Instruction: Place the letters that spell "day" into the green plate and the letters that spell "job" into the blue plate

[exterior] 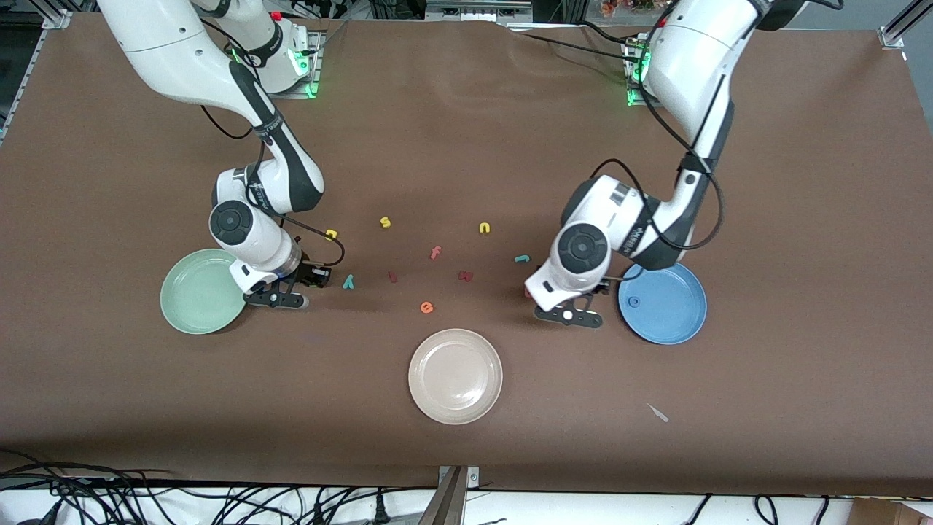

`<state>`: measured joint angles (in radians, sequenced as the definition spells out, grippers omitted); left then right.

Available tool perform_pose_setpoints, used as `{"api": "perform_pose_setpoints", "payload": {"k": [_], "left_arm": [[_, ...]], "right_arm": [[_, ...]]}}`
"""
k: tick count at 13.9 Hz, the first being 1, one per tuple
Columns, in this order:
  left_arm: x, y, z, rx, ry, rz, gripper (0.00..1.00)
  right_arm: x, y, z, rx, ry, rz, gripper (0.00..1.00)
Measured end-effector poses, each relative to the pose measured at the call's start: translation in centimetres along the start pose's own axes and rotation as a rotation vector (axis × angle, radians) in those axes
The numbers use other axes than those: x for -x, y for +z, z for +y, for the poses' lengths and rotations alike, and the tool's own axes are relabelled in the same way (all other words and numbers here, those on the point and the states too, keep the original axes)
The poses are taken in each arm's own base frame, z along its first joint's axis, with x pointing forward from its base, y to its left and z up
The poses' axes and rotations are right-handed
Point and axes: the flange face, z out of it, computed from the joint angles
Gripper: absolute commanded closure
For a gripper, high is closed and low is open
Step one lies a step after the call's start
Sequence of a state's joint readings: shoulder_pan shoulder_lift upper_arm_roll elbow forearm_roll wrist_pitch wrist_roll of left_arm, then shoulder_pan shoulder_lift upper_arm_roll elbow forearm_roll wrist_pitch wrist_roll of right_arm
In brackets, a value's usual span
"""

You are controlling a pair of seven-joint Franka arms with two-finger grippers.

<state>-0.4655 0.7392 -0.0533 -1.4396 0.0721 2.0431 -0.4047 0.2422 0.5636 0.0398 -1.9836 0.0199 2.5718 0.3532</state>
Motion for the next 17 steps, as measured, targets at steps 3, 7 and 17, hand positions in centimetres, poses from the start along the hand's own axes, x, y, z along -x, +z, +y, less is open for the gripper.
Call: {"api": "perform_pose_setpoints", "payload": {"k": [3,7,17], "left_arm": [[0.2,1.5,2.1,0.042,-0.007,0.015,0.05],[0.0,4.5,3.2,0.062,0.0,0.037,0.2],[0.8,7.0,4.8,0.06,0.013,0.029,0.78]], "right_arm": [[0.0,0.0,0.0,0.002,0.0,-0.004,0.96],[-1.7,-2.2,-0.6,0.028,0.0,-0.078,0.96],[-6.0,-7.0,10.3,0.116,-0.186,-0.133,0.97]]}}
